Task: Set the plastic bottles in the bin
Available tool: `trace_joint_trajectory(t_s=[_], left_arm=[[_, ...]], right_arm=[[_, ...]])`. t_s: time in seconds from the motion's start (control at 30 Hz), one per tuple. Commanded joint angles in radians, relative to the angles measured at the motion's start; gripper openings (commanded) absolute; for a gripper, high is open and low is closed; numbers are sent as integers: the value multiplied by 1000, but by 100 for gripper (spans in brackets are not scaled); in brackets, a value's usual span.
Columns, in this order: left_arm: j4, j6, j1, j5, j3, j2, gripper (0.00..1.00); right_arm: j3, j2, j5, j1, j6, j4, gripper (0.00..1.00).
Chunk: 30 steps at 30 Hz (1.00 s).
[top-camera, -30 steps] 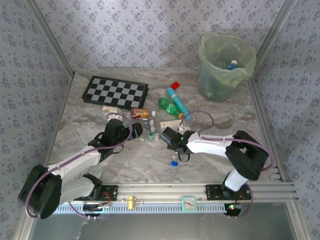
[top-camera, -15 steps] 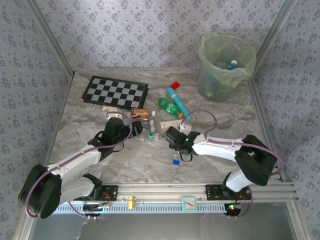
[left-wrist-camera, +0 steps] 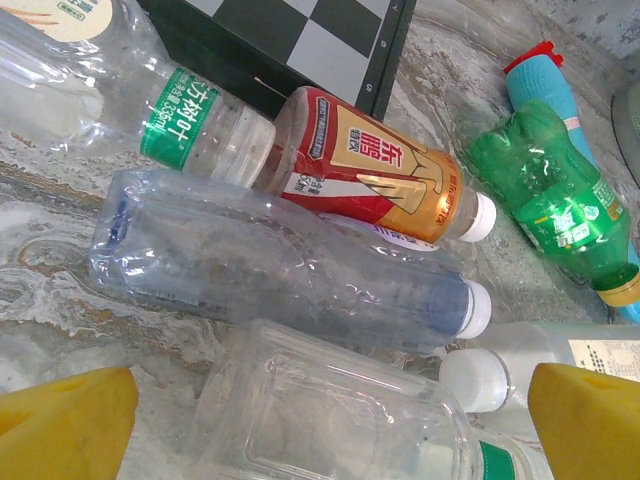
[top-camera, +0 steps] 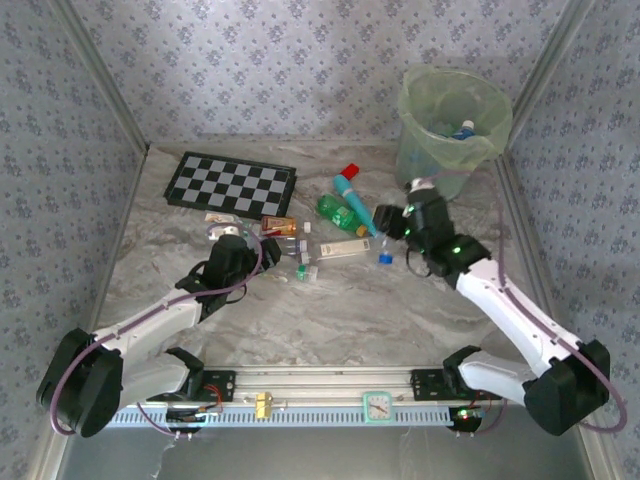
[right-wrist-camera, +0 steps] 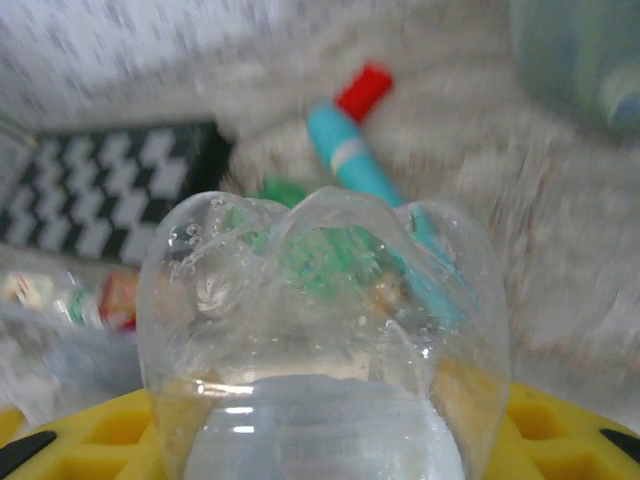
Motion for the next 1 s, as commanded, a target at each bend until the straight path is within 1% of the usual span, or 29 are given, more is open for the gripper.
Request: trace_joint_trajectory(t_s=[0.0,0.13,0.23,0.37,0.47,0.6,0.7,0.8,0.97], left_arm=[[-13,-28,2,-12,23,-2,100],[-22,-35,2,-5,25,-10,100],[-32,-41,2,-4,21,-23,100],[-47,-38,2,-10,15,-41,100],[-55,-37,2,-19,6,-58,100],[-66,-37,4,-37,-9,-84,100],[-77,-32,4,-43,-13,-100,100],[-90,-24,8,-50,-13,-112,100],[-101,-24,11,-56,-21,-132,100]], right_arm=[[114,4,-152,-116,-136,59,48],[272,86,-232,-248,-163,131,48],[386,188,-274,-337,-129,190,48],[579,368,-284,-435,-67,236,48],[715,506,-275,-488,-7,239,47],[839,654,-273,-534,65,273,47],[914,749,-240,-556,88,268,47],[1010,848,-246,-569,141,229,47],[1171,978,-245,-560,147,107,47]])
